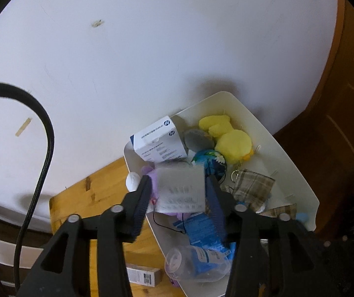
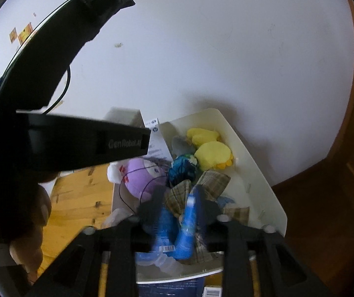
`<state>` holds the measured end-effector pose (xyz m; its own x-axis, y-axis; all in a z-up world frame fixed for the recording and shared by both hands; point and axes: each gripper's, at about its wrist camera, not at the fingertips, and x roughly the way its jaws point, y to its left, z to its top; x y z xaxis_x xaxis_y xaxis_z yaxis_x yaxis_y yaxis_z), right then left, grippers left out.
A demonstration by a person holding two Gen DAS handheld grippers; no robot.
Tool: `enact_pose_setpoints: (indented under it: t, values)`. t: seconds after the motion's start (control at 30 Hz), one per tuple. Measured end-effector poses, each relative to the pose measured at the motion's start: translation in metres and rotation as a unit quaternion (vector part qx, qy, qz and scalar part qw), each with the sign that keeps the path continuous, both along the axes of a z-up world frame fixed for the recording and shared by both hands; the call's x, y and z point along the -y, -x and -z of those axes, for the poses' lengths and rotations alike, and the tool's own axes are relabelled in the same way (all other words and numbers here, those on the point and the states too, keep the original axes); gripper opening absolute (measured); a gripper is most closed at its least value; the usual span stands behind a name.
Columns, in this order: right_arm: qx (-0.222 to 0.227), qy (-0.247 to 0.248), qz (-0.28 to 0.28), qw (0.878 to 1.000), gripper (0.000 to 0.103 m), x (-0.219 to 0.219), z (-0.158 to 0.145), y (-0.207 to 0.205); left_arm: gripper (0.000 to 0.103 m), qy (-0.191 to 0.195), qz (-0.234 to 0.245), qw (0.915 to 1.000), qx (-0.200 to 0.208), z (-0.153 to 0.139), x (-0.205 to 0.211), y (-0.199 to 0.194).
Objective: Organize objects
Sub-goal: 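Carry the white box and blue tube into the white tray and open both tools, then withdraw both tools from the tray toward the remaining items on the table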
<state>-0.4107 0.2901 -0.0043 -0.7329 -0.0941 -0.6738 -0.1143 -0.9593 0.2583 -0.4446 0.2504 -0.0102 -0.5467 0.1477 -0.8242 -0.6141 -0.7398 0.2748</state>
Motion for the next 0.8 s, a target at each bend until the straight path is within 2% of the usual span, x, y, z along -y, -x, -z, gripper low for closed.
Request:
enact_pose_setpoints:
  t: [0.03,0.07,0.1,0.3,0.4,0.53,0.8]
  values:
    - [-0.002,0.001,0.001,1.000,0.051,0.000,0.000,-0.003,0.058,0.000,-0.003,1.0000,-0.002,0.000,0.001,0.000]
    - [-0.006,0.002,0.003,1.000,0.058,0.002,0.000,-0.005,0.062,-0.002,-0.005,1.0000,-0.005,0.000,0.004,0.000]
    - [-0.011,0.002,0.003,1.000,0.059,0.002,0.000,-0.009,0.064,-0.002,-0.006,1.0000,-0.005,-0.001,0.005,-0.001]
    - [-0.017,0.001,-0.008,1.000,0.059,0.010,-0.004,-0.029,0.065,-0.001,-0.012,0.9999,0.003,0.000,0.024,-0.006]
    - [-0.014,-0.006,-0.017,1.000,0.059,0.021,-0.007,-0.041,0.075,-0.002,-0.012,0.9999,0.000,-0.003,0.036,-0.013]
    - [-0.013,-0.009,-0.027,1.000,0.059,0.033,-0.006,-0.040,0.077,-0.005,-0.012,0.9999,-0.004,-0.012,0.055,-0.022]
    - [-0.019,-0.012,-0.038,0.999,0.059,0.051,-0.019,-0.067,0.086,-0.030,-0.021,0.9993,0.007,-0.033,0.108,-0.041]
